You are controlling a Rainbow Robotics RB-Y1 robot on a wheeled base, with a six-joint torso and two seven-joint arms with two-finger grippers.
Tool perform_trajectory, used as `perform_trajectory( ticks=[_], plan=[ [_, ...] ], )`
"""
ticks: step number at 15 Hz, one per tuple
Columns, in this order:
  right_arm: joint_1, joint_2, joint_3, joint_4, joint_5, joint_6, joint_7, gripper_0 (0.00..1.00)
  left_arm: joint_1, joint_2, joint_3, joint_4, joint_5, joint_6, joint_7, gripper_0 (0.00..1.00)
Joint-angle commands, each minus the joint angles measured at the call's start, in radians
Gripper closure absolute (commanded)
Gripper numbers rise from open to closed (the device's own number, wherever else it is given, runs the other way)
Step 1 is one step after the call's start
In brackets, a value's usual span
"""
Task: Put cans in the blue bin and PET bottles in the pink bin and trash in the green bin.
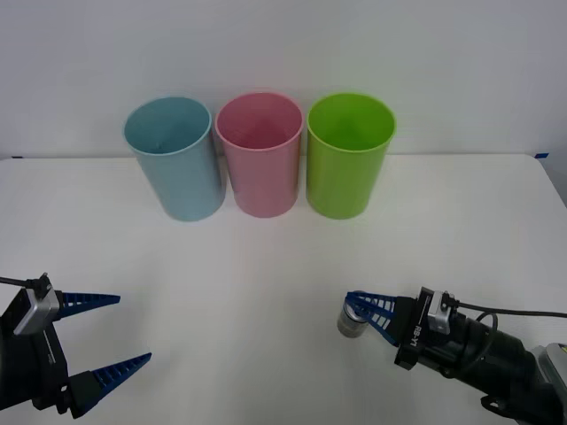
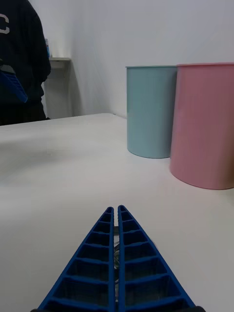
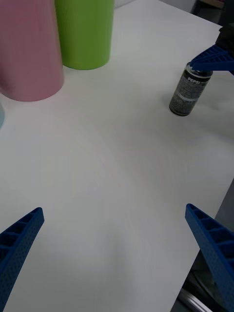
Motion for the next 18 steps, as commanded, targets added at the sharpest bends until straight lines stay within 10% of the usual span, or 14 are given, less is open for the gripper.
perform_trajectory(
  ticks=[1,3,4,5,6,18],
  plan=[
    [0.0,0.0,0.0,0.0,0.0,0.0,0.0,1.0,0.0,0.0,0.0,0.0,0.0,0.0,0.0,0.0],
    [0.0,0.0,0.0,0.0,0.0,0.0,0.0,1.0,0.0,0.0,0.0,0.0,0.0,0.0,0.0,0.0],
    [0.0,0.0,0.0,0.0,0.0,0.0,0.0,0.79,0.0,0.0,0.0,0.0,0.0,0.0,0.0,0.0],
    [0.0,0.0,0.0,0.0,0.0,0.0,0.0,0.17,0.0,0.0,0.0,0.0,0.0,0.0,0.0,0.0],
    [0.0,0.0,0.0,0.0,0.0,0.0,0.0,0.0,0.0,0.0,0.0,0.0,0.0,0.0,0.0,0.0],
    [0.0,0.0,0.0,0.0,0.0,0.0,0.0,0.0,0.0,0.0,0.0,0.0,0.0,0.0,0.0,0.0]
  ],
)
